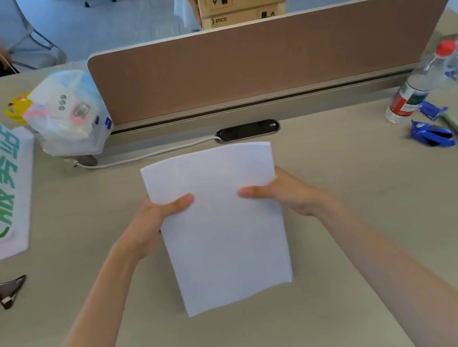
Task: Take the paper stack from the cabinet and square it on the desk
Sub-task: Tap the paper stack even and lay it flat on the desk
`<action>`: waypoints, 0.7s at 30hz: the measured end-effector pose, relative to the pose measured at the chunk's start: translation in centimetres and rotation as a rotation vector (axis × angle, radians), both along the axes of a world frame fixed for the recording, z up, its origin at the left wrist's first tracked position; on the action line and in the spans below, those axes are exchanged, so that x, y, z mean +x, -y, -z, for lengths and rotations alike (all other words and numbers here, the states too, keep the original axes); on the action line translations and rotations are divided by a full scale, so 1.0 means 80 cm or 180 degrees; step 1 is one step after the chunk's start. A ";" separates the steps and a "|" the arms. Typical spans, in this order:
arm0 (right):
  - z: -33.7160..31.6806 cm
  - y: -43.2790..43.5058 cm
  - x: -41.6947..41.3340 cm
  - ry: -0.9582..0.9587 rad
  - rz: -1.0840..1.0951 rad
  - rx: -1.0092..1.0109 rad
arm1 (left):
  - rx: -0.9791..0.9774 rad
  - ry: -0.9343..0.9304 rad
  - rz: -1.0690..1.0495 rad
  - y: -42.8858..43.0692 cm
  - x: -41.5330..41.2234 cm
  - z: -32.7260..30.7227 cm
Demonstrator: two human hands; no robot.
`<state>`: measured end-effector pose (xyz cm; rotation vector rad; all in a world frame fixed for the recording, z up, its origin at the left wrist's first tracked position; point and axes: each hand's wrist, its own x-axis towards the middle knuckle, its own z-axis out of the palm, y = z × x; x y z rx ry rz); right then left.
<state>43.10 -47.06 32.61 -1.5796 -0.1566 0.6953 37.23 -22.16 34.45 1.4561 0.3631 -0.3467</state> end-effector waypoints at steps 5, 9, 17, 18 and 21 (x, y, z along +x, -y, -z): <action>0.045 -0.068 0.027 -0.0346 -0.0031 -0.0064 | -0.0077 -0.0470 0.0101 -0.067 0.026 0.037; 0.081 -0.110 0.046 -0.0665 0.0092 -0.0127 | -0.0166 -0.0599 0.0060 -0.110 0.055 0.083; 0.143 -0.157 0.080 -0.0817 0.0596 -0.0490 | -0.0139 -0.0815 0.0087 -0.151 0.105 0.166; 0.149 -0.163 0.086 -0.0797 0.0681 -0.0557 | -0.0077 -0.0823 0.0039 -0.155 0.111 0.174; 0.161 -0.179 0.103 -0.0608 0.0908 -0.0962 | 0.0262 -0.0739 -0.0187 -0.165 0.128 0.192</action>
